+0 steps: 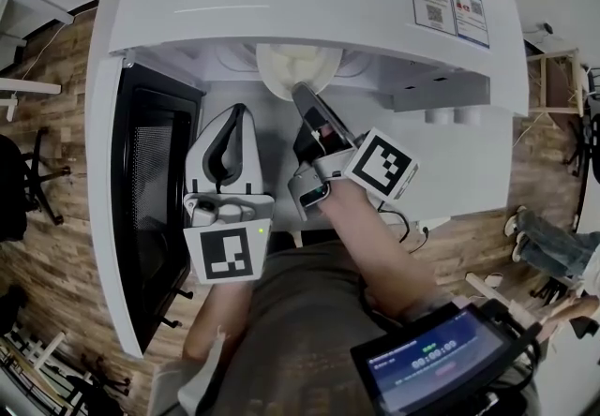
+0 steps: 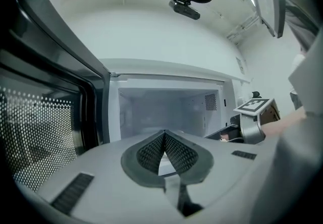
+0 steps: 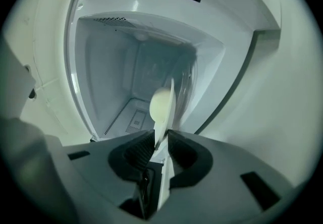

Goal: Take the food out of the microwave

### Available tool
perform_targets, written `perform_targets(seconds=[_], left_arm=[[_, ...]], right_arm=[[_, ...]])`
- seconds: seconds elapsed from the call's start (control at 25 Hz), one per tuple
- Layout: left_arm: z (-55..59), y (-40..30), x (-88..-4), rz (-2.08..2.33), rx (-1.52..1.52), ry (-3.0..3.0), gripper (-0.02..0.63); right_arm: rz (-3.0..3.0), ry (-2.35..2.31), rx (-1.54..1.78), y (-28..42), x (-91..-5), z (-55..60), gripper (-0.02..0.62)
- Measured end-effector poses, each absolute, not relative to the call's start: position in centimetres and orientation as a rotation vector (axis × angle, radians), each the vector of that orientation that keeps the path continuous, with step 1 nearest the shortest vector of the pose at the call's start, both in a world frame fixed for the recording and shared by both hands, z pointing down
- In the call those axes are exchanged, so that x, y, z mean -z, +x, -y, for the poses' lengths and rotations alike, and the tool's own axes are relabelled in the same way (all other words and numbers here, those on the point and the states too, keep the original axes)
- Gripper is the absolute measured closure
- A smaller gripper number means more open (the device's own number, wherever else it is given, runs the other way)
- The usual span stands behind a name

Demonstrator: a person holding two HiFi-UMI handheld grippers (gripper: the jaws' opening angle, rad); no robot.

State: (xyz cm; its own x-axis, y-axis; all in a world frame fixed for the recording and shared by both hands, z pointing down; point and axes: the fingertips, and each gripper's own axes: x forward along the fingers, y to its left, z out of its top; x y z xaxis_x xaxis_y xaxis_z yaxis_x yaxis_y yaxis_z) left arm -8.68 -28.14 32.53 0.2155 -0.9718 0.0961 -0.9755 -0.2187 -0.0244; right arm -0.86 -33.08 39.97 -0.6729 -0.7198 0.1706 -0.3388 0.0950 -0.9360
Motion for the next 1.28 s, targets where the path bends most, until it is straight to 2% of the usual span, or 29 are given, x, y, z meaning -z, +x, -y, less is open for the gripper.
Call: perform_targets(seconds=[0.16, 0.28, 0.36, 0.44, 0.56, 0.72, 0.88, 1.28], left_arm=[[27.8, -8.1, -32.4, 1.921, -0.144, 2.429, 0.598], [27.5, -8.0, -32.5, 1.917, -0.155, 2.431, 0.598], [27.4, -8.1, -32.5, 1.922, -0.16, 2.429, 0.598], [27.3, -8.3, -32.4, 1.929, -0.16, 2.429, 0.598], [27.1, -8.5, -32.3, 1.934, -0.163, 2.427, 0.598], [26.9, -8.8, -32.3, 1.939, -0.156, 2.419, 0.598], [26.4, -8.7, -32.2, 1.935, -0.154, 2.426, 0.598], [25.1, -8.8, -31.6, 1.93, -0.154, 2.449, 0.598]], right_arm=[[-2.054, -1.021, 1.577, -0.5, -39.8, 32.5, 0.5], [-2.012, -0.965, 1.581, -0.5, -39.8, 33.0, 0.386], [-1.979, -0.946, 1.6, -0.6, -40.0, 33.6, 0.383], [-1.974, -0.935, 1.608, -0.8, -40.1, 33.9, 0.397], [-1.994, -0.957, 1.609, -0.7, -40.5, 34.0, 0.497], [-1.995, -0.953, 1.615, -0.6, -40.7, 33.8, 0.505], [-2.006, -0.966, 1.6, 0.0, -40.6, 33.4, 0.541], [-1.837, -0.88, 1.717, 0.2, -40.2, 31.8, 0.549]])
